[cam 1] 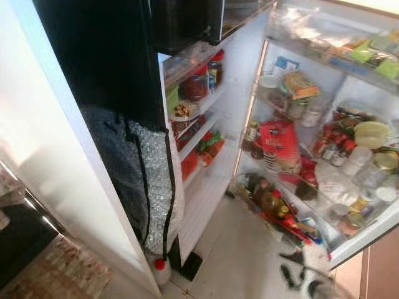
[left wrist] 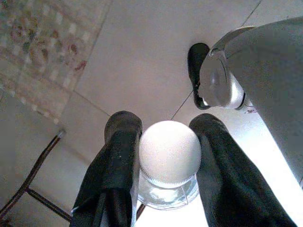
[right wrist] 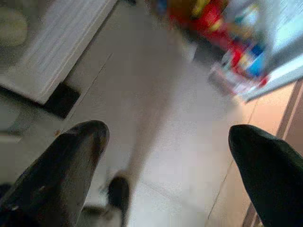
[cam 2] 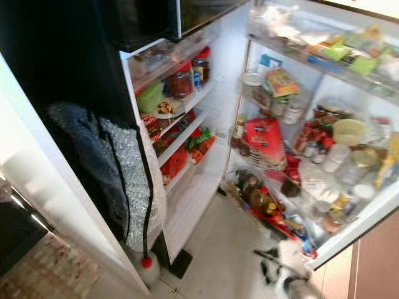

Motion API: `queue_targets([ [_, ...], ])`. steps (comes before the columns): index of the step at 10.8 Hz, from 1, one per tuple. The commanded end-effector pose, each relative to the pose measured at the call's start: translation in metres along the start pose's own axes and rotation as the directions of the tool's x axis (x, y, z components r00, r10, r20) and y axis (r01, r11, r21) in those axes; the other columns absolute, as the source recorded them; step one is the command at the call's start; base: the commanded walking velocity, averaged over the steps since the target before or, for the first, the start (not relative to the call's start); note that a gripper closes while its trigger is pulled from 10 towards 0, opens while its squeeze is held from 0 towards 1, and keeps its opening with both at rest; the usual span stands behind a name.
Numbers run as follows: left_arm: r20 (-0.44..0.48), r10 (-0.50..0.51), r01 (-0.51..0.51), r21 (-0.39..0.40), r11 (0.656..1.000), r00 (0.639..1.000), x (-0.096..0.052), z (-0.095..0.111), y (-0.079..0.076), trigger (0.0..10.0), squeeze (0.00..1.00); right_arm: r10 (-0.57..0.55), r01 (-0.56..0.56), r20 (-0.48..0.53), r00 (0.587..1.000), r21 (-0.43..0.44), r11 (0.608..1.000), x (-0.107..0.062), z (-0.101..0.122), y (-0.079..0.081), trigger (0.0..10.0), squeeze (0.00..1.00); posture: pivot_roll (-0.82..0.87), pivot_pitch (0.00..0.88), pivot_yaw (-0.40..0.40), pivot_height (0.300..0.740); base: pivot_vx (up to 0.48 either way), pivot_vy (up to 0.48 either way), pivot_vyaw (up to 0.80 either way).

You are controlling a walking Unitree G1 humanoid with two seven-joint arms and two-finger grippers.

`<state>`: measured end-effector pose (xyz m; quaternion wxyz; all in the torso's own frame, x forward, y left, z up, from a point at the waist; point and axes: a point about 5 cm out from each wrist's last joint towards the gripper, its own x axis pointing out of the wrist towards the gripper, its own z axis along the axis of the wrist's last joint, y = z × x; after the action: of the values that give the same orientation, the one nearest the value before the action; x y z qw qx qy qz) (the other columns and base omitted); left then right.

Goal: Restocking fridge

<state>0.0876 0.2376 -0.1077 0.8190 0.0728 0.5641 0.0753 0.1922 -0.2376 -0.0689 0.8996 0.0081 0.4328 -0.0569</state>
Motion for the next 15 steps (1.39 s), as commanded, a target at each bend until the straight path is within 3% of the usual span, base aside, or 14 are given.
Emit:
queue_targets([
  [1, -0.008, 0.008, -0.008, -0.002, 1.000, 1.000, 0.000, -0.002, 0.003, 10.0, 0.00, 0.016, -0.015, -0.065, 0.998, 0.022, 1.000, -0.002, -0.017, 0.008, 10.0, 0.00, -0.04, 0.000, -0.011, 0.740, 0.000, 0.000, 0.00],
  [3, -0.009, 0.005, -0.005, -0.005, 1.000, 1.000, 0.000, -0.003, 0.002, 10.0, 0.00, 0.070, -0.074, -0.127, 0.989, -0.031, 0.997, -0.005, -0.039, 0.024, 10.0, 0.00, -0.05, 0.000, -0.014, 0.740, 0.000, -0.332, 0.40],
  [5, -0.011, 0.002, -0.002, 0.003, 1.000, 1.000, 0.000, -0.003, 0.001, 10.0, 0.00, 0.074, -0.074, -0.148, 0.986, 0.006, 0.997, -0.008, -0.046, 0.021, 10.0, 0.00, -0.05, 0.000, -0.012, 0.740, 0.000, -0.330, 0.40],
  [7, -0.011, 0.000, 0.000, 0.007, 1.000, 1.000, 0.000, -0.003, 0.001, 10.0, 0.00, 0.069, -0.071, -0.126, 0.990, -0.011, 0.997, -0.007, -0.041, 0.013, 10.0, 0.00, -0.06, 0.000, -0.016, 0.740, 0.000, -0.332, 0.22],
  [8, -0.011, -0.002, 0.002, 0.012, 1.000, 1.000, 0.000, -0.003, 0.001, 10.0, 0.00, 0.068, -0.079, -0.139, 0.988, -0.072, 0.994, -0.008, -0.041, 0.010, 10.0, 0.00, -0.06, 0.000, -0.017, 0.740, 0.000, -0.326, 0.80],
  [12, -0.016, -0.001, 0.001, 0.017, 1.000, 1.000, 0.000, -0.004, 0.000, 10.0, 0.00, 0.083, -0.095, -0.142, 0.986, -0.082, 0.992, -0.007, -0.040, 0.016, 10.0, 0.00, -0.06, 0.000, -0.016, 0.740, 0.000, -0.330, 0.80],
  [14, -0.014, 0.000, 0.001, 0.018, 1.000, 1.000, 0.000, -0.003, 0.001, 10.0, 0.00, 0.093, -0.097, -0.134, 0.987, -0.026, 0.995, -0.006, -0.041, 0.020, 10.0, 0.00, -0.06, 0.000, -0.015, 0.740, 0.000, -0.330, 0.00],
  [15, -0.013, 0.000, 0.000, 0.016, 1.000, 1.000, 0.000, -0.003, 0.001, 10.0, 0.00, 0.089, -0.097, -0.146, 0.985, -0.044, 0.994, -0.007, -0.043, 0.020, 10.0, 0.00, -0.06, 0.000, -0.016, 0.740, 0.000, -0.330, 0.00],
])
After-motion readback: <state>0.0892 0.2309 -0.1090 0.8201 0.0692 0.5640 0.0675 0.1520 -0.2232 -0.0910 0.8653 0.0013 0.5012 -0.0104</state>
